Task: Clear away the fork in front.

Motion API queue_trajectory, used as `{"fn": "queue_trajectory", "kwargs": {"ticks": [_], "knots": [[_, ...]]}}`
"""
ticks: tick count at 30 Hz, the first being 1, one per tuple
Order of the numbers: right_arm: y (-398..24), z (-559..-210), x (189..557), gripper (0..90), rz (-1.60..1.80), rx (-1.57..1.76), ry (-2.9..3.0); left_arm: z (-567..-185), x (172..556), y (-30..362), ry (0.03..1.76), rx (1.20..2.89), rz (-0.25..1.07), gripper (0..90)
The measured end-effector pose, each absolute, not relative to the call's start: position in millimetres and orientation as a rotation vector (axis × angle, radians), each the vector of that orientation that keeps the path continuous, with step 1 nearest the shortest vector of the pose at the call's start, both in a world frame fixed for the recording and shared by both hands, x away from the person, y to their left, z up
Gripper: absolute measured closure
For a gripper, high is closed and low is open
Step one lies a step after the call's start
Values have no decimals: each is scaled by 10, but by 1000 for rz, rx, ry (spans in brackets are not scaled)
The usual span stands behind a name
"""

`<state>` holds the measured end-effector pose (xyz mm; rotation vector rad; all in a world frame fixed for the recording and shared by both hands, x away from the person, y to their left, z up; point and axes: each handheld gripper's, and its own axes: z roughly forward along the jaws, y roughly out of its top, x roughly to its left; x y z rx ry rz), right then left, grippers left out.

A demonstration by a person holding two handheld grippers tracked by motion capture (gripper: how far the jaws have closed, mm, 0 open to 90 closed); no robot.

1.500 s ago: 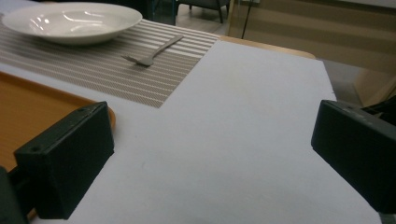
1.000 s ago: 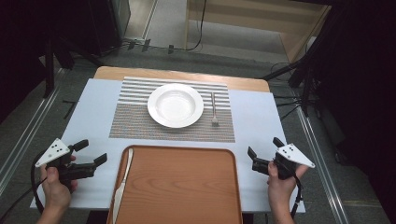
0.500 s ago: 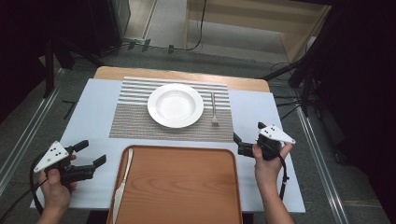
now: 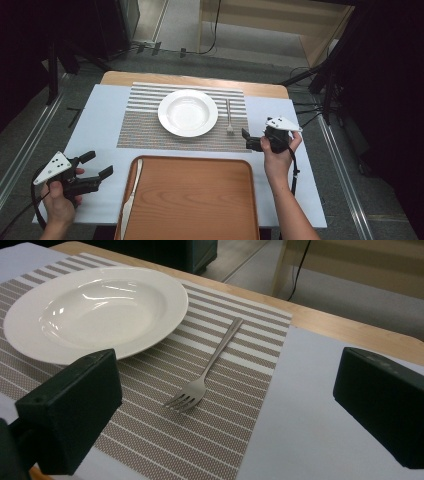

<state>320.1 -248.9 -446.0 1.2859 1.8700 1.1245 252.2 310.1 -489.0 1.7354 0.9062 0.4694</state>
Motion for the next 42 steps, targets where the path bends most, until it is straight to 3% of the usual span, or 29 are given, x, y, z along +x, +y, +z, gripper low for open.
{"fn": "queue_trajectory", "kwargs": {"ticks": [15,17,28,29,31,34,42], "knots": [[-2227,-4516,3674,0,1070,1330,1954,-4903,2478,3034,865,1760,506,114],[-2193,-4524,3730,48,1057,1346,1951,-4906,2477,3031,864,1759,505,114],[-2075,-4608,4031,94,997,1418,2014,-4916,2476,3011,859,1770,501,115],[-2062,-4613,4052,152,984,1425,2005,-4918,2477,3010,860,1769,501,114],[-2046,-4624,4086,186,985,1433,2005,-4919,2483,3007,864,1773,503,115],[-2013,-4655,4144,348,940,1473,1980,-4921,2488,3001,864,1776,503,115],[-1926,-4738,4288,571,872,1546,2008,-4922,2493,3005,866,1774,496,115]]}}
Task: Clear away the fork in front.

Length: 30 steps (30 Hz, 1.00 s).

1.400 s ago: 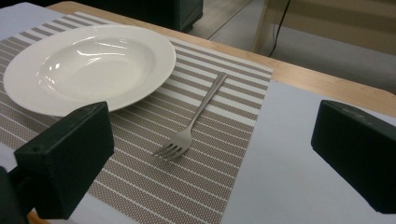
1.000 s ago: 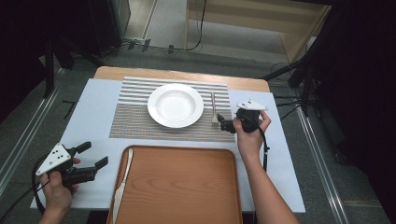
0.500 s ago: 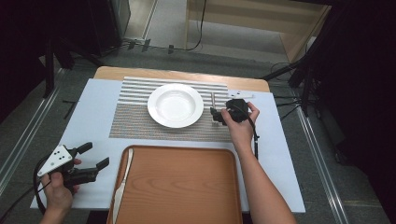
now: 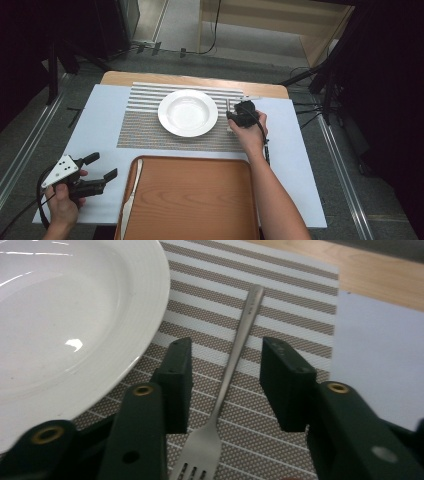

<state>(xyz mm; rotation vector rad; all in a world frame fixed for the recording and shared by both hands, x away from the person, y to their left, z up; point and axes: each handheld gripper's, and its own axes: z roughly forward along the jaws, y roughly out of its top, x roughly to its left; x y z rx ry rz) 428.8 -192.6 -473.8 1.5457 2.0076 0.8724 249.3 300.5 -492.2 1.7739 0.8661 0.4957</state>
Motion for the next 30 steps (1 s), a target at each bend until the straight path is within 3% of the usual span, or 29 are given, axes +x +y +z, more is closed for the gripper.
{"fn": "queue_trajectory", "kwargs": {"ticks": [5,30], "knots": [[-1858,-4794,4368,646,801,1599,2043,-4922,2491,3002,862,1777,497,115],[-1853,-5020,4588,808,731,1785,2021,-4926,2491,2993,854,1786,493,115]]}}
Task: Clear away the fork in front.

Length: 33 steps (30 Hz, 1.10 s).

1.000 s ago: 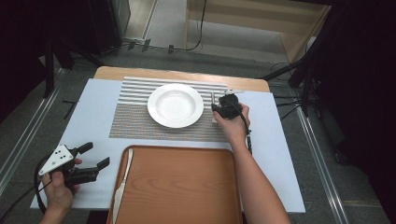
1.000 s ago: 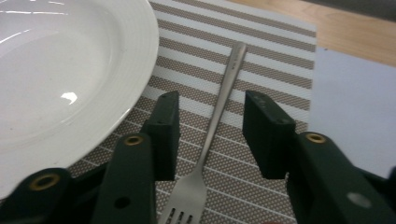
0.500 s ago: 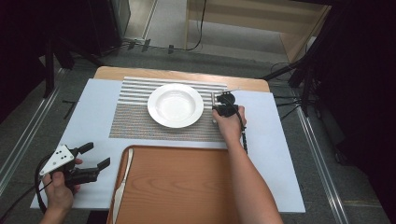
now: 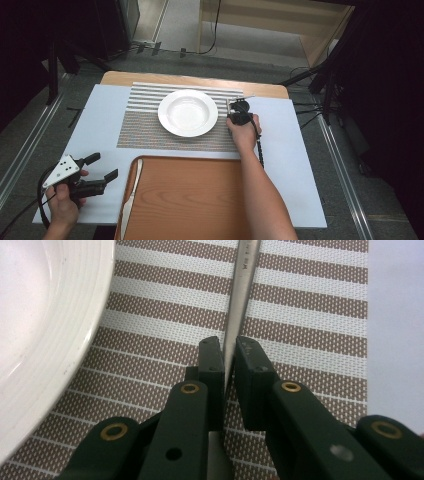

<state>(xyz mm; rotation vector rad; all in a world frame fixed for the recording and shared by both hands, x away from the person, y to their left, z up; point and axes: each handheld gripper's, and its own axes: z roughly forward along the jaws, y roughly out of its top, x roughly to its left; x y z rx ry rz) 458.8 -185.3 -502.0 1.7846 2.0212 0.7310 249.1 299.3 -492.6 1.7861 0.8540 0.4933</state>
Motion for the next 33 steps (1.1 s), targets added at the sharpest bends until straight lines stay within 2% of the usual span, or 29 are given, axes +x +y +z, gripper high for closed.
{"fn": "queue_trajectory", "kwargs": {"ticks": [14,18,23,28,30,33], "knots": [[-2009,-4958,4364,822,637,1766,2132,-4921,2494,2995,858,1784,492,115],[-1980,-4961,4391,766,622,1726,2145,-4922,2491,2999,858,1778,491,115],[-1979,-4975,4425,764,638,1712,2145,-4923,2494,2999,858,1781,489,115],[-1977,-4963,4433,773,620,1737,2153,-4922,2491,2998,858,1786,488,115],[-1994,-4956,4434,818,622,1749,2162,-4923,2491,2996,857,1787,489,115],[-2031,-4964,4430,822,656,1762,2163,-4924,2490,2994,857,1787,489,115]]}}
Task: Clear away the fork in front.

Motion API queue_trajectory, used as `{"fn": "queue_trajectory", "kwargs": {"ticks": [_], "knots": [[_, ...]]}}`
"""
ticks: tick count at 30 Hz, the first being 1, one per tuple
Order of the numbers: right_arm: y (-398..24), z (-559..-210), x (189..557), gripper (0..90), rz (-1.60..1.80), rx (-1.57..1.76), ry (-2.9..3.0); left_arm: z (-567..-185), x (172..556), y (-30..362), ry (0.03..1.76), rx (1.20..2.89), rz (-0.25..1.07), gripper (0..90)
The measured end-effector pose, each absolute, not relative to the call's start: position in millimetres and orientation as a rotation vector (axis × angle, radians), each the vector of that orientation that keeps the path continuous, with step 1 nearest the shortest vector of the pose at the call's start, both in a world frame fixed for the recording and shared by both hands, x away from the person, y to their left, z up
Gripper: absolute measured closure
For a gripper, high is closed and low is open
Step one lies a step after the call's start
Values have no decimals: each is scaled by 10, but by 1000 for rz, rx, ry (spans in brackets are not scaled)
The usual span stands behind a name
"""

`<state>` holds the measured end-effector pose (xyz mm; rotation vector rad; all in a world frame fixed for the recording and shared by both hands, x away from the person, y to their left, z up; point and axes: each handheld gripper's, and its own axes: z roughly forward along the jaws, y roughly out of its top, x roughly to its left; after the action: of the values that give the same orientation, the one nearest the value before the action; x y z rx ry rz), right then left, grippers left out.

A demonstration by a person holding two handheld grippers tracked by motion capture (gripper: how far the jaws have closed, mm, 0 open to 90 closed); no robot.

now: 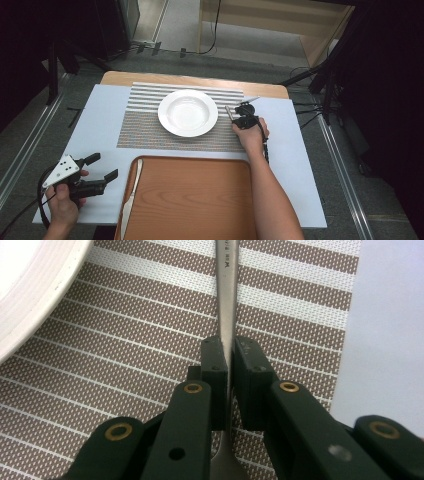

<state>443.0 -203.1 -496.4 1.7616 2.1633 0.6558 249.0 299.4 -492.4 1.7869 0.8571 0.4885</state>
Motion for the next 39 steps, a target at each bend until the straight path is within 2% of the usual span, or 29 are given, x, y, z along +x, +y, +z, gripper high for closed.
{"fn": "queue_trajectory", "kwargs": {"ticks": [21,39], "knots": [[-2025,-4956,4440,833,634,1686,2211,-4892,2506,2943,857,1818,511,115],[-2202,-4866,4264,832,832,1614,2145,-4737,2561,2730,822,1811,470,115]]}}
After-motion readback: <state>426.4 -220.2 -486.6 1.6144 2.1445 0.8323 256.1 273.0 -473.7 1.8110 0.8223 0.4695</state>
